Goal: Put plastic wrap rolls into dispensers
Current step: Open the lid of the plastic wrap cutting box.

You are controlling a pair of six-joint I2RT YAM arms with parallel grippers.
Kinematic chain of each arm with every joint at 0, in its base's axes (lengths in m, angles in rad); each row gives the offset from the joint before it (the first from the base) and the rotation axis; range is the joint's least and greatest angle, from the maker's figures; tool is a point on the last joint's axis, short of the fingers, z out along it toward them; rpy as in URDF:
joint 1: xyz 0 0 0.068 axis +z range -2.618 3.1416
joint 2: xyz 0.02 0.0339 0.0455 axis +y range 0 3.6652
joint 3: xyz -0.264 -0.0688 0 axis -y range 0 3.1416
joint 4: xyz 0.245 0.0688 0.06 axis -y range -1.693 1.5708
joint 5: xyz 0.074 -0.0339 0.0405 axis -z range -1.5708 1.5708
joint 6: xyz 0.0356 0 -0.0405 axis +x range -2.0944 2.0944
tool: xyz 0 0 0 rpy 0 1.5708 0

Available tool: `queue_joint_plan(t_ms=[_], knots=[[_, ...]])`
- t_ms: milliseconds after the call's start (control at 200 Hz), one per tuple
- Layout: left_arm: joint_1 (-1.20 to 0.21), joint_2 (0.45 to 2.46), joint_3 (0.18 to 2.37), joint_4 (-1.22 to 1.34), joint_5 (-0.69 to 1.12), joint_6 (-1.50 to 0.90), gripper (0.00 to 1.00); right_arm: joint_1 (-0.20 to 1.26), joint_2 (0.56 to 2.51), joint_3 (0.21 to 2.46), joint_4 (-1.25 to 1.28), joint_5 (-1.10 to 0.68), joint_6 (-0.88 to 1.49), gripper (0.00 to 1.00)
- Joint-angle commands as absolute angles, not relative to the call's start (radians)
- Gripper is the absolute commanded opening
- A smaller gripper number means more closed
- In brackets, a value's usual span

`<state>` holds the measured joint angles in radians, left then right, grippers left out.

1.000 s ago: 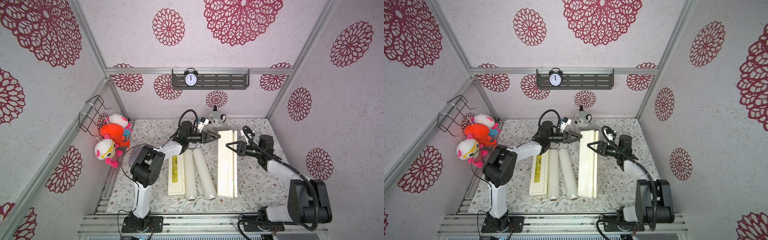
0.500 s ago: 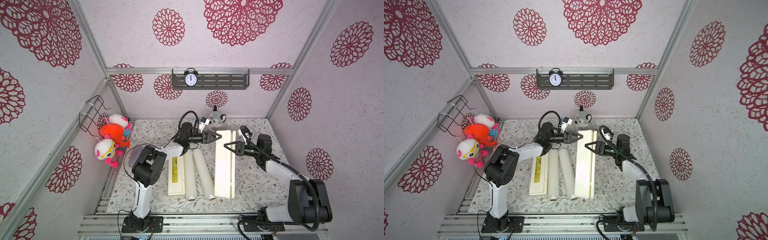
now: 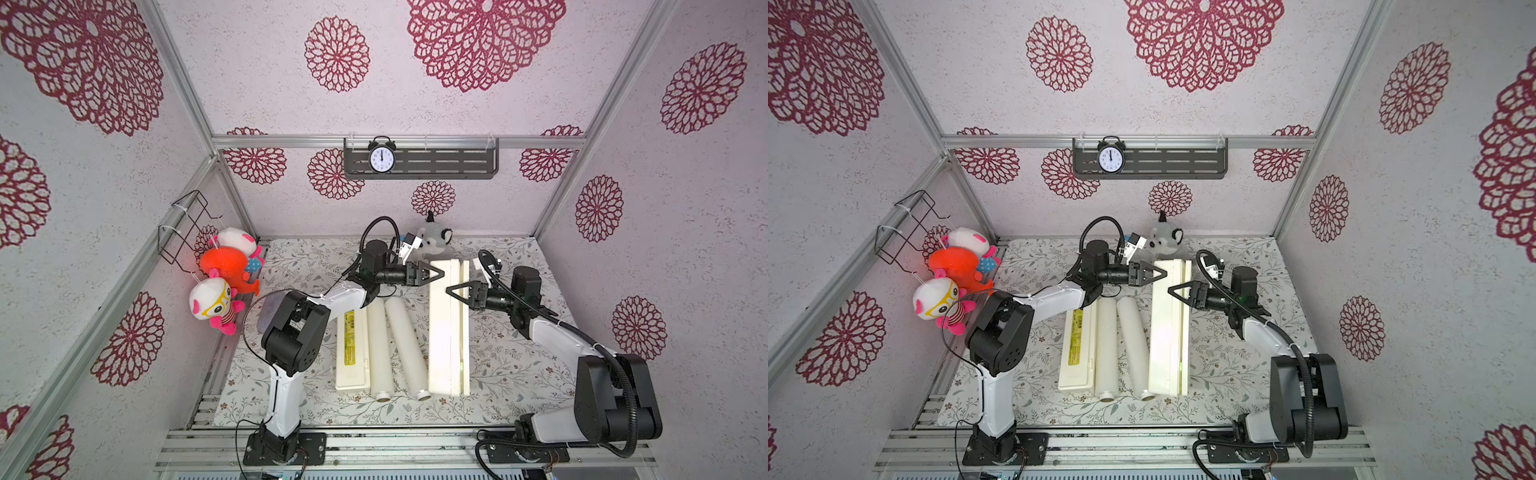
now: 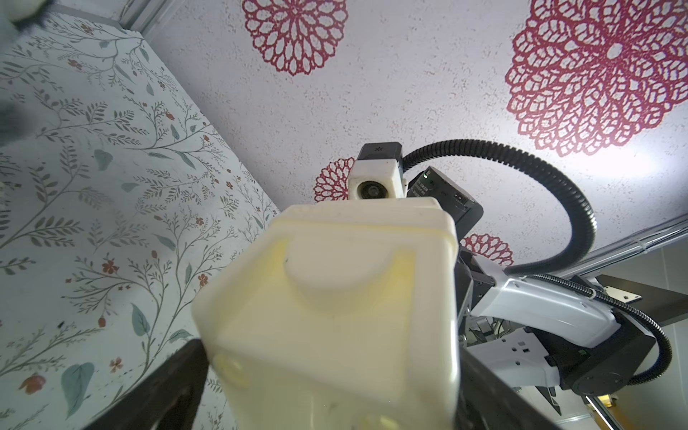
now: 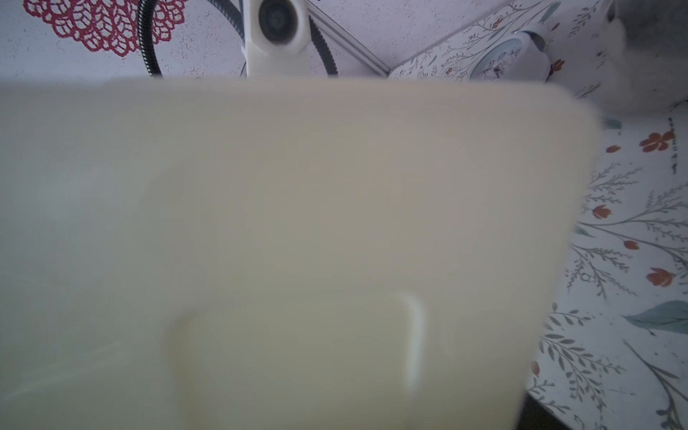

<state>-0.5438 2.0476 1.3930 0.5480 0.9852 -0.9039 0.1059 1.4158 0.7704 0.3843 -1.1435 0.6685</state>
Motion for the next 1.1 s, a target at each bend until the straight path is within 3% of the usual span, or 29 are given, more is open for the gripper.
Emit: queue_joint_plan(t_ms=[0,275,560,736,866,1096], knots=[[-0.578,2.001,1.368,0.647,1.039,-0.927,0.98,0.139,1.418,0.807,0.475,-1.222,0.709,0.67],[-0.593,2.004,1.34,0.902,1.129,-1.072,0.98,0.141,1.418,0.798,0.496,-1.233,0.718,0.67],[-0.577,2.007,1.329,0.921,1.084,-1.1,1.0,0.139,1.439,0.804,0.477,-1.223,0.712,0.66],[-0.546,1.991,1.307,0.902,1.057,-1.097,0.89,0.119,1.439,0.804,0.449,-1.207,0.698,0.65],[-0.532,1.981,1.312,0.776,1.018,-1.023,0.73,0.107,1.443,0.795,0.47,-1.202,0.714,0.64],[-0.484,1.979,1.253,0.945,0.999,-1.133,0.71,0.06,1.445,0.727,0.755,-1.206,0.915,0.63]])
